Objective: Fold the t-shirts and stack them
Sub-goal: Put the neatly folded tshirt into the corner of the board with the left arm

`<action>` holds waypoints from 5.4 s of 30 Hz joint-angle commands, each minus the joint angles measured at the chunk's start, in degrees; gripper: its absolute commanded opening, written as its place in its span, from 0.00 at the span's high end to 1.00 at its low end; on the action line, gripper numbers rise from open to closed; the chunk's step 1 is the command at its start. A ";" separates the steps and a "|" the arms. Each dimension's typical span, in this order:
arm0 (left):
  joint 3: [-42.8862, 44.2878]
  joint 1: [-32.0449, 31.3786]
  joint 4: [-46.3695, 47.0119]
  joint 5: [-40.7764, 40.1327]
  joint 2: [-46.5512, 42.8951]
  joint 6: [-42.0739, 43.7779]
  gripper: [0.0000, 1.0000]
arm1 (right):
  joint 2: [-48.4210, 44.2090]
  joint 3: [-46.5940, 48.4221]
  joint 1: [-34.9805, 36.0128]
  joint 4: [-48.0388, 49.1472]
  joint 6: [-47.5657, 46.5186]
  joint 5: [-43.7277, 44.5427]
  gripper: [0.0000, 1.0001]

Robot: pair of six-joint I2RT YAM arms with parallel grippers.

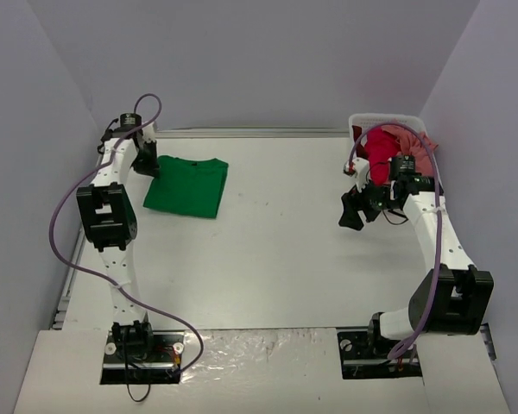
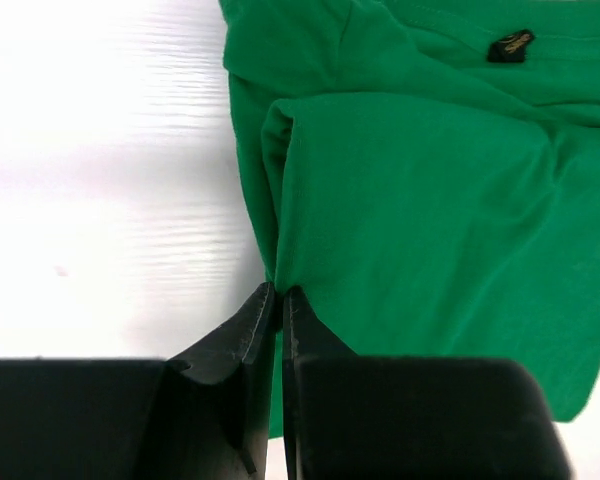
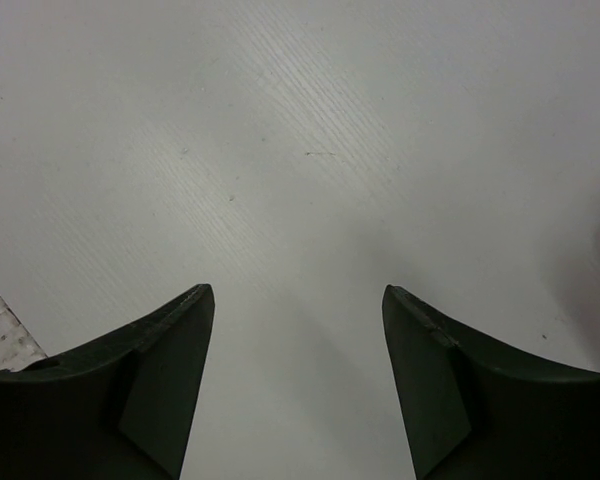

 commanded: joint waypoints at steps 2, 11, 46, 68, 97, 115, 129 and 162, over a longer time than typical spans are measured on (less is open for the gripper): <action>7.18 4.11 -4.47 -3.69 3.60 2.64 0.98 | -1.65 -0.09 -0.91 -1.31 0.40 -1.63 0.36; 17.74 9.74 -5.00 -8.87 11.60 7.19 0.98 | -1.04 -0.18 -2.31 -1.31 0.66 -2.15 0.36; 29.35 16.51 1.24 -11.78 21.45 2.03 0.98 | 2.39 0.35 -6.88 -1.93 0.92 -3.12 0.36; 27.86 17.04 3.18 -11.86 20.31 -1.75 0.80 | 2.83 -0.44 -7.24 -2.02 -0.13 -3.38 0.36; -4.47 18.62 2.39 -1.77 -5.97 10.37 0.91 | -6.48 -3.79 -7.24 -1.93 -1.98 -8.22 0.32; -19.44 11.51 7.66 1.76 -6.41 16.10 0.98 | -5.61 -4.22 -8.99 -1.40 -1.80 -8.31 0.31; -15.22 6.23 7.48 0.00 -2.72 13.28 0.98 | -5.08 -4.49 -9.43 -1.23 -2.24 -8.39 0.31; -21.10 6.40 5.65 -2.30 -18.26 11.79 0.97 | -7.01 -4.31 -9.43 -1.40 -1.54 -8.92 0.30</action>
